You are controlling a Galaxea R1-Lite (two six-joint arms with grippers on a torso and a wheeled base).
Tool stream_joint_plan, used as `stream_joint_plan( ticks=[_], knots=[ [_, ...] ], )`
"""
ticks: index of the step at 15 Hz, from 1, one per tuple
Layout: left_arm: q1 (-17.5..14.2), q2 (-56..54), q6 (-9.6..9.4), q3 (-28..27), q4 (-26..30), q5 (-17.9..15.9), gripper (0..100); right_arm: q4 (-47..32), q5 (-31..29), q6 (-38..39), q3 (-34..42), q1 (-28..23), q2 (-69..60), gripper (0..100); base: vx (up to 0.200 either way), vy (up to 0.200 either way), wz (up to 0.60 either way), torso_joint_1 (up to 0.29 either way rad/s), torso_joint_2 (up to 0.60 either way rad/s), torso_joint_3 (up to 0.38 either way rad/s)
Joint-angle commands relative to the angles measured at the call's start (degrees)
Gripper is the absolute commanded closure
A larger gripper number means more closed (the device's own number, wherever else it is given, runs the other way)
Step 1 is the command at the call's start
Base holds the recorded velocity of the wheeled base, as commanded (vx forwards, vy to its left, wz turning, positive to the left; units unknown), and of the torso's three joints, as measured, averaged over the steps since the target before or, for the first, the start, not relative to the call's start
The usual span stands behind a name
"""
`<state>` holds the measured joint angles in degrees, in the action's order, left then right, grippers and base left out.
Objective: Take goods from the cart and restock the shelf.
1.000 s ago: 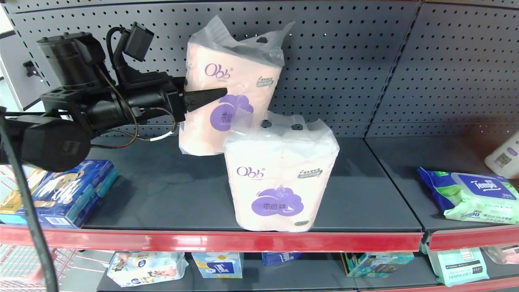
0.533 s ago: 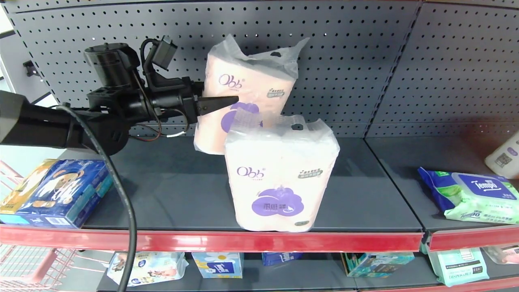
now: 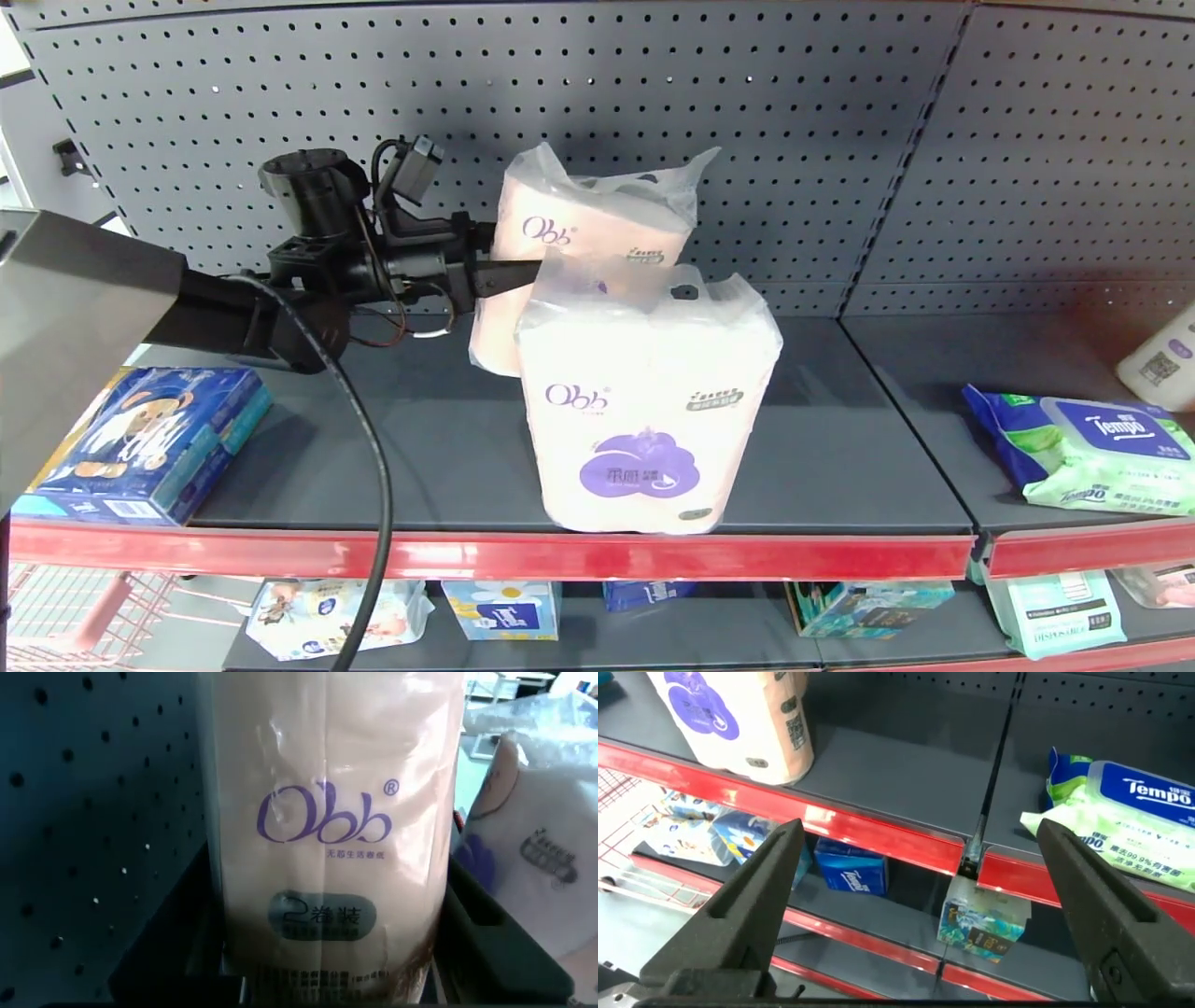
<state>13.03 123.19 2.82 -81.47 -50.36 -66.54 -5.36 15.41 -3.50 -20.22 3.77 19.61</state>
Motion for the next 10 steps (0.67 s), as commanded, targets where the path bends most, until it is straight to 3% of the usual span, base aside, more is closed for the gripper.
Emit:
stream_joint_plan(
  ticks=[1, 8, 10],
  knots=[
    [-0.1, 0.8, 0.08, 0.3, 0.0, -0.8, 100, 0.0, 0.1, 0.0, -0.1, -0.1, 0.3, 0, 0.000, 0.000, 0.00, 0.000, 0.00, 0.000],
    [-0.1, 3.6, 0.79, 0.8, 0.2, -1.3, 100, 0.0, 0.1, -0.5, -0.3, 0.0, 0.3, 0, 0.000, 0.000, 0.00, 0.000, 0.00, 0.000],
    [-0.1, 3.7, 0.79, 3.1, 0.2, -1.3, 100, 0.0, 0.1, -0.5, -0.4, 0.0, 0.3, 0, 0.000, 0.000, 0.00, 0.000, 0.00, 0.000]
  ],
)
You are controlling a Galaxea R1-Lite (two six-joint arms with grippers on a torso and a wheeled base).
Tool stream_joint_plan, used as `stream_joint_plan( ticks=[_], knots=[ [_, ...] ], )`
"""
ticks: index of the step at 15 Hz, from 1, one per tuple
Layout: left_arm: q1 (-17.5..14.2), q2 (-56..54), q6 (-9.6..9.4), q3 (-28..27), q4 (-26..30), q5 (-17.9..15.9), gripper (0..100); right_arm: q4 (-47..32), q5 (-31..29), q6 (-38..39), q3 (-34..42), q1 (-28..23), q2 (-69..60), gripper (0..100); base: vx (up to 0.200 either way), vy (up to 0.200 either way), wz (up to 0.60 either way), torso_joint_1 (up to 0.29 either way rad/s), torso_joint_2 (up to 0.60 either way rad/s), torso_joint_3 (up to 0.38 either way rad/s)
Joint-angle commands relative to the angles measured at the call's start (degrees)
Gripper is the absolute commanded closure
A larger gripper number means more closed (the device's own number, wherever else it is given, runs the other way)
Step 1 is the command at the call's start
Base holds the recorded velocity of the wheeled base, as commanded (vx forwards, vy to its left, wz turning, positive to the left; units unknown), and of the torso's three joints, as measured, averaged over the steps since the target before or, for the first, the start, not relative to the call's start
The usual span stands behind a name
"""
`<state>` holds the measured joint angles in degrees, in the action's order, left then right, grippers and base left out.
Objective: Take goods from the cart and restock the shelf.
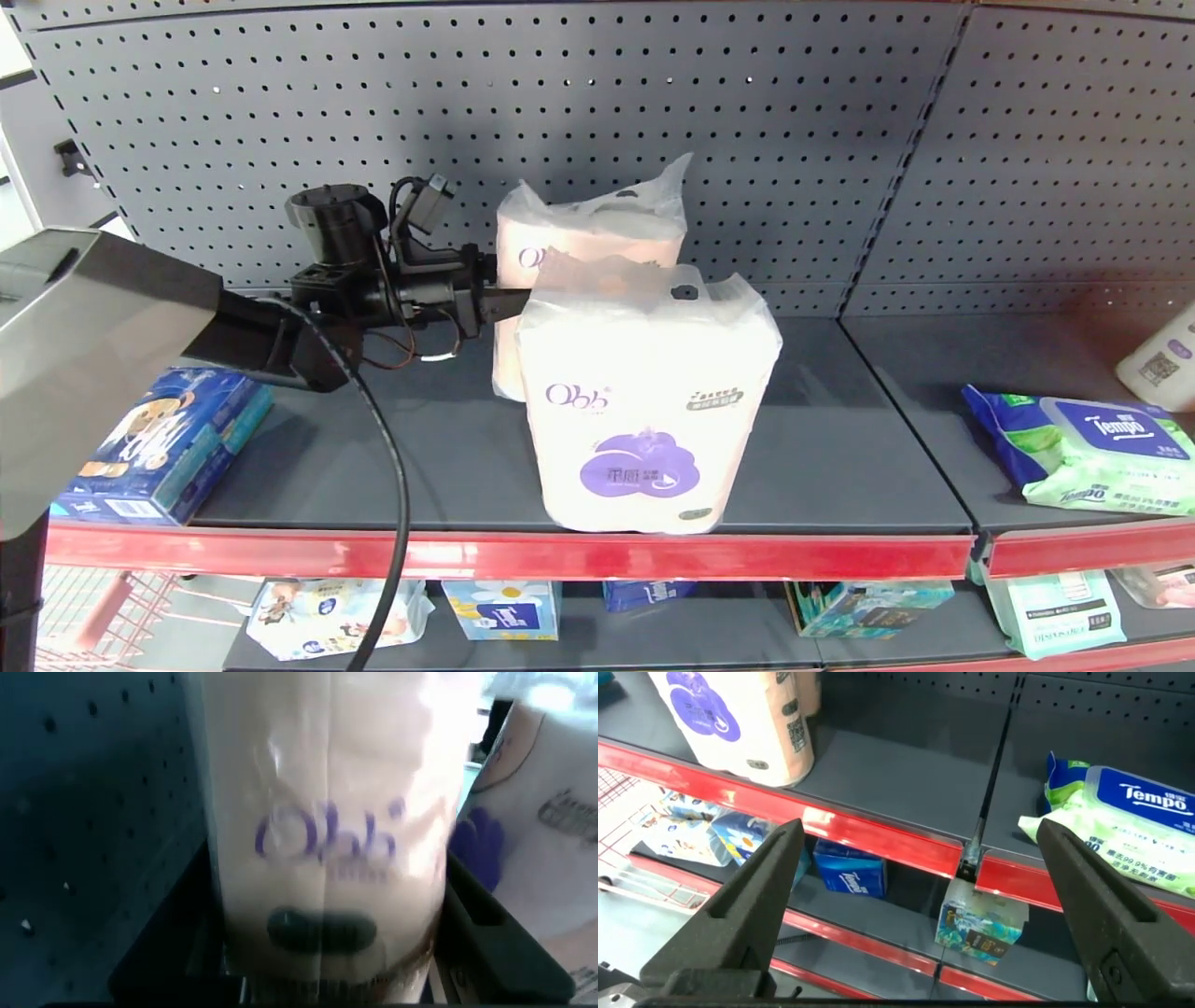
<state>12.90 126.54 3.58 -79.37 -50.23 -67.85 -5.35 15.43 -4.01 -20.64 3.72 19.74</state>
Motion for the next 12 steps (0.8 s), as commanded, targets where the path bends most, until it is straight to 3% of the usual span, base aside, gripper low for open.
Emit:
stream_joint_plan(
  ticks=[1, 5, 12],
  knots=[
    [-0.1, 0.1, 0.02, 2.6, 0.0, 0.0, 100, 0.0, 0.0, 0.0, -0.1, 0.0, 0.2, 0, 0.000, 0.000, 0.00, 0.000, 0.00, 0.000],
    [-0.1, 0.3, 0.02, 3.3, -0.7, 0.0, 100, 0.0, 0.0, 0.0, -0.1, 0.0, 0.2, 0, 0.000, 0.000, 0.00, 0.000, 0.00, 0.000],
    [0.7, 1.2, 0.02, 2.1, -0.8, -4.1, 100, -0.1, 0.1, 0.0, 0.2, 0.1, 0.2, 0, 0.000, 0.000, 0.00, 0.000, 0.00, 0.000]
  ],
)
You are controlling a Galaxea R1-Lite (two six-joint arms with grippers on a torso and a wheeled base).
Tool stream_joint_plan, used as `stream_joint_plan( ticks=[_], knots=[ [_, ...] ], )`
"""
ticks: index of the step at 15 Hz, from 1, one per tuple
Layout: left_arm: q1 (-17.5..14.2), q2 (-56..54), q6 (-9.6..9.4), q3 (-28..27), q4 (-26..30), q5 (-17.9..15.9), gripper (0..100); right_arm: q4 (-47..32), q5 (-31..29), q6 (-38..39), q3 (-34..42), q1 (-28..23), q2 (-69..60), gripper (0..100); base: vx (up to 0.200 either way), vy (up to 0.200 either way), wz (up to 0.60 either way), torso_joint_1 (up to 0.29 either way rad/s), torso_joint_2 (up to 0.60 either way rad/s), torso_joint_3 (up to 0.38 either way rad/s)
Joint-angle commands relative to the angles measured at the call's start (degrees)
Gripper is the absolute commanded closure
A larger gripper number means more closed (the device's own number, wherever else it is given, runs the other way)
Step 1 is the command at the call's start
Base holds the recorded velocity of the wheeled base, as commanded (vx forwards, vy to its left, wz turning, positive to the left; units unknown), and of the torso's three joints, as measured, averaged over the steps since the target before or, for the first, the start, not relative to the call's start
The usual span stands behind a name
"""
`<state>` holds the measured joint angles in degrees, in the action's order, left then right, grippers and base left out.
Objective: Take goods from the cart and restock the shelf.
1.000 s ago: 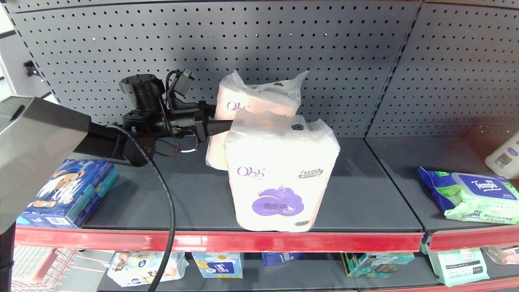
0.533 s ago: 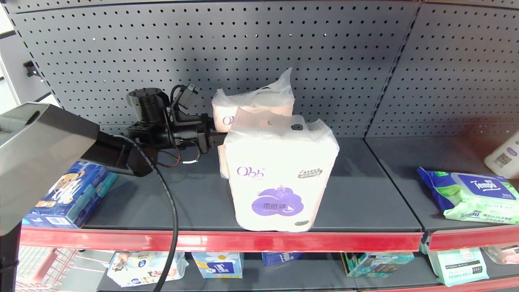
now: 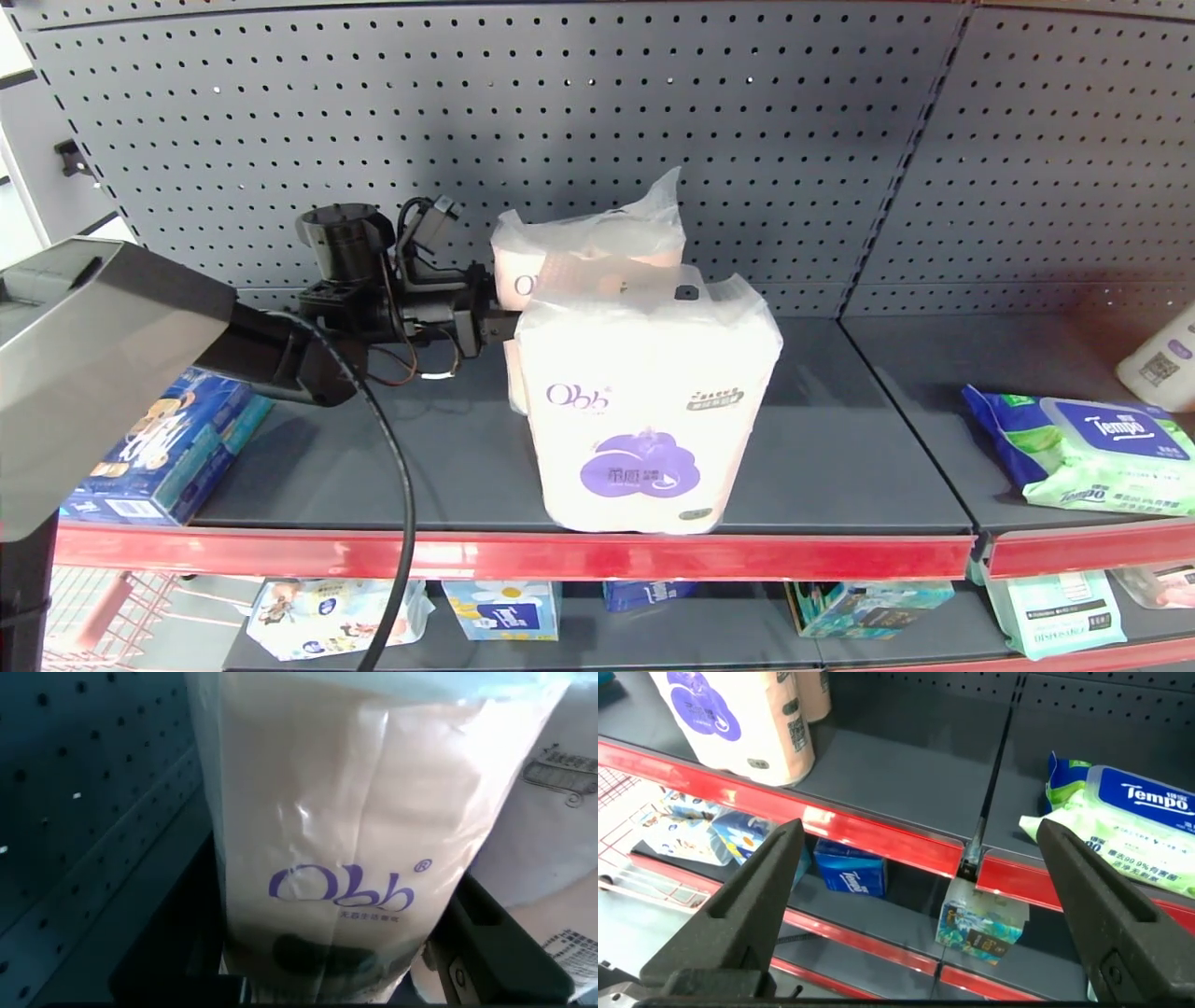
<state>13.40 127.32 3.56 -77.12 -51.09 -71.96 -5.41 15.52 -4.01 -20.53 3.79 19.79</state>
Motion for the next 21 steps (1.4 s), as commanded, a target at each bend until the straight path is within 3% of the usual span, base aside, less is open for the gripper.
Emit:
stream_joint_plan(
  ticks=[1, 7, 15, 21],
  knots=[
    [0.4, 0.4, 0.04, -0.3, 0.0, -0.7, 100, 0.0, 0.0, 0.0, 0.2, 0.1, 0.2, 0, 0.000, 0.000, 0.00, 0.000, 0.00, 0.000],
    [1.7, 3.5, 0.13, -6.2, 0.1, -1.2, 100, 0.0, 0.0, 0.0, 0.5, 0.1, -0.2, 0, 0.000, 0.000, 0.00, 0.000, 0.00, 0.000],
    [4.0, 3.6, 0.22, -6.4, 0.3, 0.3, 100, 0.0, 0.0, 0.0, 0.8, 0.1, -0.3, 0, 0.000, 0.000, 0.00, 0.000, 0.00, 0.000],
    [4.0, 3.7, 1.27, -6.1, 0.1, 1.1, 100, 0.0, 0.0, 0.0, 0.8, 0.1, -0.4, 0, 0.000, 0.000, 0.00, 0.000, 0.00, 0.000]
  ],
)
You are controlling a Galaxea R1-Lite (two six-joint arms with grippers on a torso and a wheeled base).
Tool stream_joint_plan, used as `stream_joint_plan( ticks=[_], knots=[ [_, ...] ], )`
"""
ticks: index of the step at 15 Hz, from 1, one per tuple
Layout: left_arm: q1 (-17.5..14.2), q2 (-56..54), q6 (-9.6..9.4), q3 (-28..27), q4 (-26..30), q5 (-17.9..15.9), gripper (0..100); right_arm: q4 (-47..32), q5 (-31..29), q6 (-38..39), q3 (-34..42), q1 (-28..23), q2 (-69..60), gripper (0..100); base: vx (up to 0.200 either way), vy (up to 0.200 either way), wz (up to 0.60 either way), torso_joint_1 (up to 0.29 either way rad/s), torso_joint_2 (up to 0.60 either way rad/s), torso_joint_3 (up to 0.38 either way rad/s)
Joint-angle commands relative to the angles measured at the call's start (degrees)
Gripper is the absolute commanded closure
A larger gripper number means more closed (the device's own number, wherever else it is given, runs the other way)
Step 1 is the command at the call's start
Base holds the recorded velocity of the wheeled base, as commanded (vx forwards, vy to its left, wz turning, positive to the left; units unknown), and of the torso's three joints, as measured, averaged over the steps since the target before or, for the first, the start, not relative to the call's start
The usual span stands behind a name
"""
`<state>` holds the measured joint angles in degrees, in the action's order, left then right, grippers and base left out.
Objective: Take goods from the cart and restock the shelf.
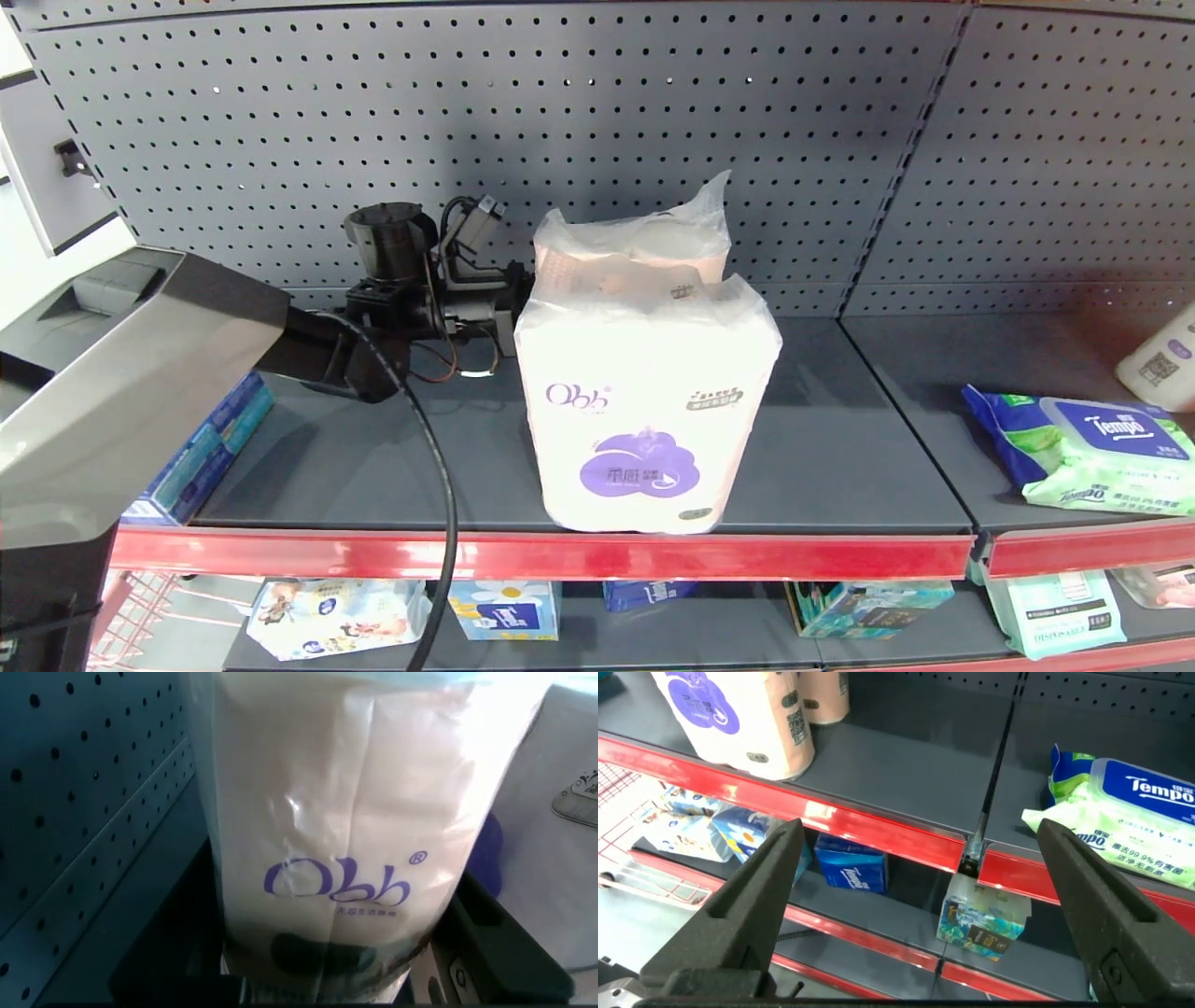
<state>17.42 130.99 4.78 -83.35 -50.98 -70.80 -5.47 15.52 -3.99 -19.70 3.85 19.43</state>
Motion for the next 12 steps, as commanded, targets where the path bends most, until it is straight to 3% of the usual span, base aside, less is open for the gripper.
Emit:
stream_joint_plan(
  ticks=[1, 8, 12],
  knots=[
    [0.0, 0.0, 0.06, 0.1, -0.1, 0.0, 0, 0.0, 0.0, 0.0, 0.1, 0.0, 0.0, 0, 0.000, 0.000, 0.00, 0.000, 0.00, 0.000],
    [-1.2, -3.0, 0.67, 1.6, 0.0, 1.0, 0, 0.0, 0.0, 0.0, 0.8, 0.0, -0.4, 0, 0.000, 0.000, 0.00, 0.000, 0.00, 0.000],
    [-3.5, -7.9, 0.58, 9.1, 0.0, 1.0, 0, 0.0, 0.0, -0.1, 0.7, 0.0, -0.4, 0, 0.000, 0.000, 0.00, 0.000, 0.00, 0.000]
  ],
)
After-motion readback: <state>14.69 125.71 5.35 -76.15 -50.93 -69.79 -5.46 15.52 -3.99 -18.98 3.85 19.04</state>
